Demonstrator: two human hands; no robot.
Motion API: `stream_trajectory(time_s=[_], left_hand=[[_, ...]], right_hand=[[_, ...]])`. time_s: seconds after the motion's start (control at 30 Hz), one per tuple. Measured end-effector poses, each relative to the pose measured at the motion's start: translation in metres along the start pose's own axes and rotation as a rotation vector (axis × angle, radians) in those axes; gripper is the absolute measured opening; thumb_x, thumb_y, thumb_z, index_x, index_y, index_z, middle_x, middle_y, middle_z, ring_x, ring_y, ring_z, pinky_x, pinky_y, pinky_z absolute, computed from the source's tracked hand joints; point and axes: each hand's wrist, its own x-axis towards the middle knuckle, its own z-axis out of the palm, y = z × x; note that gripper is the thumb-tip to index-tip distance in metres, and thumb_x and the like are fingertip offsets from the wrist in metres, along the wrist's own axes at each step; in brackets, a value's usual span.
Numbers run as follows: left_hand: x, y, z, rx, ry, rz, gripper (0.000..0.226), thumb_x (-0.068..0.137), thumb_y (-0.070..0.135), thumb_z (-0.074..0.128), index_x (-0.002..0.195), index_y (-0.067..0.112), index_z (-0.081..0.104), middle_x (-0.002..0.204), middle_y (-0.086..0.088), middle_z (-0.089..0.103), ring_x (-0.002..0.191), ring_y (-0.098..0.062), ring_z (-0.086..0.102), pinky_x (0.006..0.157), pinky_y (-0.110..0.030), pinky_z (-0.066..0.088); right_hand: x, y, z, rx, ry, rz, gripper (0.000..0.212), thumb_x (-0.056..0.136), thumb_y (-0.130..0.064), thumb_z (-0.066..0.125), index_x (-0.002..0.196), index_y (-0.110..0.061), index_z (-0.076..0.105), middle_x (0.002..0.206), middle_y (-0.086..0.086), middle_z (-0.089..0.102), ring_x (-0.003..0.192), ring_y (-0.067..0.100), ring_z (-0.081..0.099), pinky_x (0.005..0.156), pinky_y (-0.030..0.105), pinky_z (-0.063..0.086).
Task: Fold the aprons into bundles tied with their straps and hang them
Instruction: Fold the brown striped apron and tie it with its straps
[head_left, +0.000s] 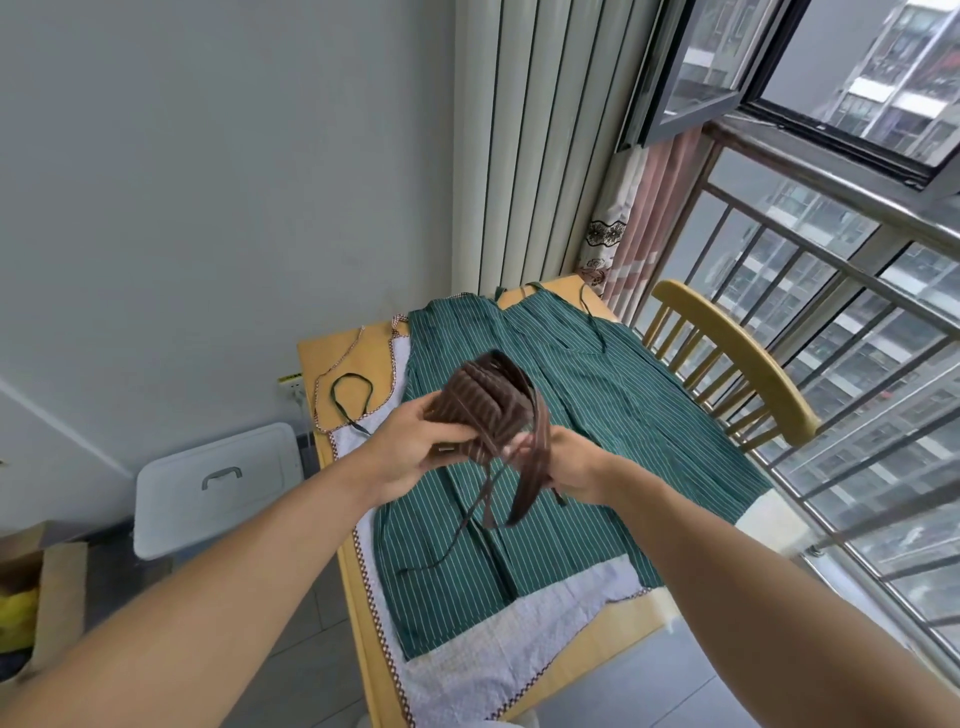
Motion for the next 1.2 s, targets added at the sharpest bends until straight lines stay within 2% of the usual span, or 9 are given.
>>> stream_trajectory(time_s=[0.2,0.37,0.47,0.53,0.63,0.83,0.93,1.03,1.2], left_hand=[[0.013,-0.013,0.003,-0.191,0.262,-0.217,0.031,0.091,-0.001,0.068,0.121,-0.006,0.063,0.12,-0.025,0.07,0.111,-0.033,0.069,0.086,-0.04,0.061],[0.017,-0.017,0.011,-0.258,0.366,-0.205,0.015,0.092,0.002,0.067,0.107,-0.001,0.063,0.104,-0.02,0.072,0.102,-0.029,0.069,0.083,-0.037,0.059],[0.019,-0.016,0.011,-0.318,0.387,-0.198,0.015,0.094,0.004,0.066,0.107,-0.001,0.062,0.104,-0.021,0.07,0.101,-0.028,0.068,0.075,-0.035,0.064],[0.02,-0.015,0.008,-0.363,0.403,-0.202,0.012,0.095,0.004,0.065,0.106,0.0,0.06,0.108,-0.023,0.068,0.104,-0.03,0.067,0.073,-0.036,0.064],[0.02,-0.015,0.0,-0.4,0.432,-0.214,0.013,0.096,0.004,0.064,0.108,0.001,0.06,0.112,-0.023,0.066,0.106,-0.031,0.066,0.074,-0.038,0.06],[0.02,-0.023,-0.012,-0.208,0.327,-0.297,0.03,0.094,0.01,0.066,0.122,0.0,0.063,0.115,-0.022,0.07,0.103,-0.031,0.069,0.082,-0.042,0.06],[0.019,-0.028,-0.01,-0.081,0.247,-0.341,0.03,0.093,0.015,0.067,0.119,0.001,0.067,0.113,-0.021,0.073,0.101,-0.03,0.07,0.075,-0.038,0.061],[0.023,-0.032,-0.01,-0.024,0.301,-0.306,0.029,0.09,0.012,0.071,0.115,-0.001,0.067,0.115,-0.022,0.073,0.102,-0.03,0.071,0.066,-0.034,0.061],[0.026,-0.031,-0.015,-0.111,0.354,-0.287,0.025,0.091,0.011,0.069,0.114,0.001,0.064,0.118,-0.023,0.068,0.107,-0.031,0.068,0.074,-0.038,0.061]], right_hand=[[0.003,0.027,0.024,-0.162,0.104,0.02,0.011,0.093,-0.014,0.07,0.097,-0.023,0.072,0.101,-0.006,0.074,0.106,0.015,0.064,0.113,0.054,0.038],[-0.001,0.049,0.051,0.167,-0.124,0.062,0.05,0.086,-0.026,0.075,0.134,-0.026,0.061,0.136,-0.012,0.064,0.131,0.01,0.05,0.122,0.045,0.014],[-0.005,0.051,0.066,0.296,-0.122,0.019,0.046,0.093,-0.04,0.069,0.132,-0.017,0.061,0.129,-0.002,0.069,0.129,0.017,0.058,0.117,0.038,0.025],[-0.007,0.05,0.071,0.429,-0.018,-0.006,0.042,0.096,-0.042,0.061,0.119,-0.007,0.064,0.097,0.004,0.073,0.102,0.021,0.071,0.106,0.036,0.04],[-0.005,0.053,0.065,0.537,0.095,0.004,0.037,0.101,-0.042,0.054,0.113,-0.01,0.068,0.069,-0.002,0.05,0.065,0.014,0.051,0.077,0.032,0.045],[-0.01,0.053,0.027,0.294,0.045,0.18,0.027,0.103,-0.04,0.053,0.092,-0.018,0.062,0.068,-0.005,0.044,0.058,0.011,0.037,0.061,0.026,0.031],[-0.008,0.045,0.016,0.151,0.077,0.252,0.024,0.101,-0.035,0.057,0.089,-0.015,0.063,0.065,-0.005,0.046,0.055,0.011,0.036,0.056,0.027,0.029],[-0.007,0.03,0.011,-0.026,0.127,0.262,0.019,0.095,-0.027,0.06,0.082,-0.014,0.063,0.063,-0.003,0.047,0.052,0.012,0.037,0.05,0.026,0.029],[-0.008,0.015,0.007,-0.151,0.2,0.217,0.016,0.094,-0.024,0.059,0.084,-0.013,0.066,0.063,-0.001,0.051,0.05,0.011,0.038,0.047,0.025,0.03]])
